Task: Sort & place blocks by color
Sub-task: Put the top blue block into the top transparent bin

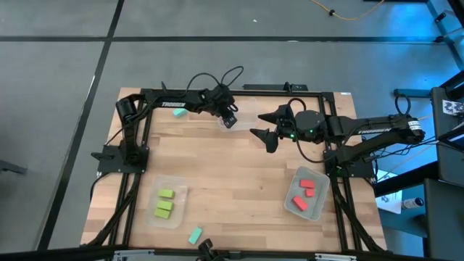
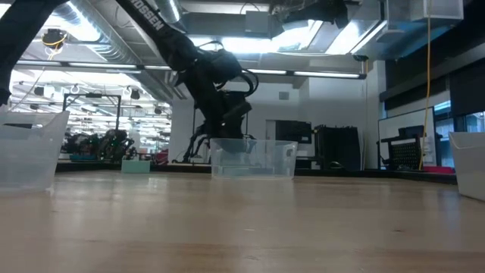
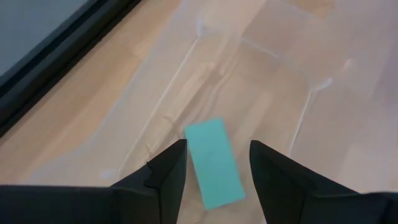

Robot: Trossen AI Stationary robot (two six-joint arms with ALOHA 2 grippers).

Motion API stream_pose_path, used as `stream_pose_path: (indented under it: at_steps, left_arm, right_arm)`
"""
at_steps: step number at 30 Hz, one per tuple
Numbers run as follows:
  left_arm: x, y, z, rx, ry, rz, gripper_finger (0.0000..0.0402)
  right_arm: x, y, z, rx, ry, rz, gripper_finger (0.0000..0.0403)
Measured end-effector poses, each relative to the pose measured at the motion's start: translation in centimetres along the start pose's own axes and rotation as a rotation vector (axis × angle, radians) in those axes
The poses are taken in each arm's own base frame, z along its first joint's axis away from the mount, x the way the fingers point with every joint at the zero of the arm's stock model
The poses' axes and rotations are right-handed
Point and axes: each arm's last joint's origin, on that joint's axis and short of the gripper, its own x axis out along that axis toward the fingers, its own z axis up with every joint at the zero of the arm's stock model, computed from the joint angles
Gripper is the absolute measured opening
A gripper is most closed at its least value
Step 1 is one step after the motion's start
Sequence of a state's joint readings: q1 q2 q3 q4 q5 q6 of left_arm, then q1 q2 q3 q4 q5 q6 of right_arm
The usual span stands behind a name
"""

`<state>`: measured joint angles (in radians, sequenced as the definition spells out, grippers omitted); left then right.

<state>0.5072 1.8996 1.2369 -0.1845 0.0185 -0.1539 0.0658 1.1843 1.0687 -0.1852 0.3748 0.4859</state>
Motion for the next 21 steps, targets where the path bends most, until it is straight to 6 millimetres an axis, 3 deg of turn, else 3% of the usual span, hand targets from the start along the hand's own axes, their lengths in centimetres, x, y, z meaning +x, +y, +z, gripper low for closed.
stream_pose_path:
  at_steps: [5,9,13,17,21]
  left_arm:
    - [-1.8,-0.4,1.8,0.001,-0.057,-0.028,0.0169]
    - [-6.1,-0.9,4.2,0.007,-0.186,-0.065,0.0170]
    - [-11.9,-1.7,5.5,0.013,-0.320,-0.146,0.0170]
    - [-17.9,-3.8,4.5,0.046,-0.464,-0.240,0.0171]
    - [-22.1,-6.5,1.5,0.049,-0.650,-0.339,0.0168]
  right_arm:
    - [0.0,0.0,0.0,-0.020,0.002,-0.001,0.0365]
    - [-0.1,-0.1,0.0,-0.036,0.004,-0.004,0.0365]
    - [-0.2,-0.4,0.2,-0.087,0.005,-0.015,0.0365]
    - [-0.1,-0.8,0.3,-0.149,0.025,-0.005,0.0365]
    - [0.1,-1.0,0.4,-0.199,0.063,0.085,0.0365]
